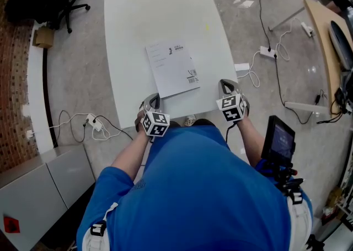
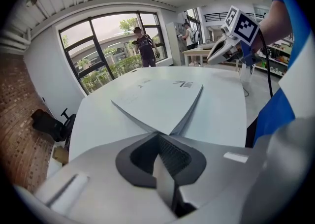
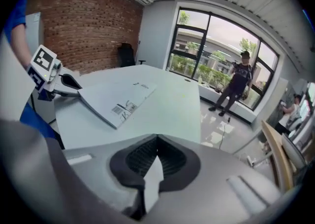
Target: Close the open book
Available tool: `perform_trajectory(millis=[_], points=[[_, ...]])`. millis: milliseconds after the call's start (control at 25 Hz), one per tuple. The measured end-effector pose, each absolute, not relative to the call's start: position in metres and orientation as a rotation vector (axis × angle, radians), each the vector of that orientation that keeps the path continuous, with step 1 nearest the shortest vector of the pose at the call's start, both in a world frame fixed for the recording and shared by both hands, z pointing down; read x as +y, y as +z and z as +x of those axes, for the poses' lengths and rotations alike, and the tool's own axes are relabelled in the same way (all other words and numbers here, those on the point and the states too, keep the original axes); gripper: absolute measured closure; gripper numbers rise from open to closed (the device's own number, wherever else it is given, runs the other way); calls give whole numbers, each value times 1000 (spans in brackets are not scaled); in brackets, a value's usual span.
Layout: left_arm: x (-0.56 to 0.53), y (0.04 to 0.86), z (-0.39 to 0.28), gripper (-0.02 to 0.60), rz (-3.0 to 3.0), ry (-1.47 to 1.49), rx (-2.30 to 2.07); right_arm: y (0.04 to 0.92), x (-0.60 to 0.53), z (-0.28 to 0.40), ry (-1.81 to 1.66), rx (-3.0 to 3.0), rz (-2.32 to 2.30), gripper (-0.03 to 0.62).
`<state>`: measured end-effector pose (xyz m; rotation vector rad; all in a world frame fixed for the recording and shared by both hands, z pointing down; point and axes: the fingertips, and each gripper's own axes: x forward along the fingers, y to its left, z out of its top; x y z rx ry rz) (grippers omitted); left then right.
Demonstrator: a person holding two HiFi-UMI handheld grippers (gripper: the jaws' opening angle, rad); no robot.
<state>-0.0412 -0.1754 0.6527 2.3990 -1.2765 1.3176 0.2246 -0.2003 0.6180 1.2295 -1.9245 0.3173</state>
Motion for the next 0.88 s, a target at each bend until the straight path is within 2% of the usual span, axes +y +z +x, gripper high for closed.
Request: perform_trajectory(millis=[280, 360, 440, 640, 880], points=[[-169, 654, -43, 577, 2388, 1292, -1290, 598, -174, 98, -111, -2154, 824, 587], [-169, 655, -44, 577, 2382, 1285, -1291, 602, -162, 59, -205, -2196, 671, 457], [-170, 657, -44, 577, 2382, 1275, -1283, 613, -155, 27, -279, -2194, 550, 429], [-174, 656, -45, 577, 2406, 1256, -1257, 638, -155, -19, -413, -2122, 413, 422], [-171, 659, -51, 577, 2419, 1239, -1229, 654, -158, -41, -463, -2070, 374, 422]])
